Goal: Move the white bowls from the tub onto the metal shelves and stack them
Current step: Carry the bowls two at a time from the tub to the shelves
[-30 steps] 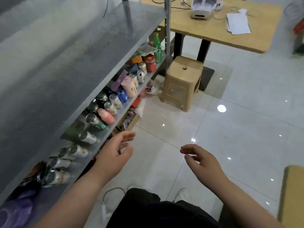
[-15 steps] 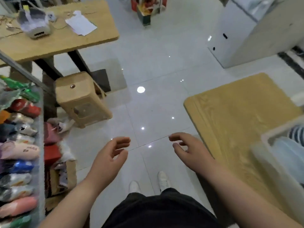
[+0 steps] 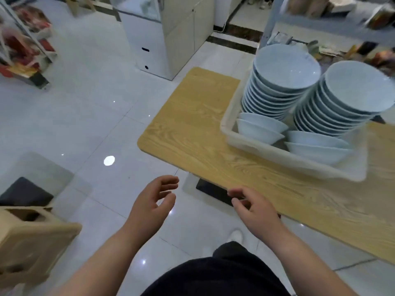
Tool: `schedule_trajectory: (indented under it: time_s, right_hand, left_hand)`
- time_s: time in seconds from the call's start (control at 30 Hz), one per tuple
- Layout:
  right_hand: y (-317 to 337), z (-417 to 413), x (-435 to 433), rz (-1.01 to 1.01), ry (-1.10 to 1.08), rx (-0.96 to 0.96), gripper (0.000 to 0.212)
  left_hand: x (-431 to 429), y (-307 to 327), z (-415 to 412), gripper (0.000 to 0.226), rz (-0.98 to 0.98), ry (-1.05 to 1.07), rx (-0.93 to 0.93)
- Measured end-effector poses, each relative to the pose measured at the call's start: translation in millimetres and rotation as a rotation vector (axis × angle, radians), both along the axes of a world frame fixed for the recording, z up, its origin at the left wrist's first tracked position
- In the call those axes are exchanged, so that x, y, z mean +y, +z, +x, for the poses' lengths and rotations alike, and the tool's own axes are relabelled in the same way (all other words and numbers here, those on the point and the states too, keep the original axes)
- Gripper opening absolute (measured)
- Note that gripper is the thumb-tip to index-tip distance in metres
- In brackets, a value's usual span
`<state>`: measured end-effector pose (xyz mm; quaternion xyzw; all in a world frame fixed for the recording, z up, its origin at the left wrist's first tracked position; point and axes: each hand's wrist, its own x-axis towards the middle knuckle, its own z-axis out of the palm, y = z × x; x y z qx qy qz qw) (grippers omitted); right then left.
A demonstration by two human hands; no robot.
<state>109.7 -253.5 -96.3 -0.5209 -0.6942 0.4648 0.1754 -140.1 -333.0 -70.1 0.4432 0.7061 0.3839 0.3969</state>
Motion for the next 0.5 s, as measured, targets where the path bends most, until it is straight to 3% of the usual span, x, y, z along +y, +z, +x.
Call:
schedule_trajectory:
  time_s: [0.2, 0.5]
  right_hand:
    - [-2.5, 67.0, 55.1, -0.038, -0.039, -0.008, 0.022]
    - [3.4, 130.6, 164.8, 0.316, -0.225, -0.129, 0.023]
  left_hand:
    - [82.1, 2.1, 70.2, 0.036, 0.016, -0.098, -0.023]
    - [187.6, -6.7, 123.8, 0.038, 0.069, -0.277, 0.033]
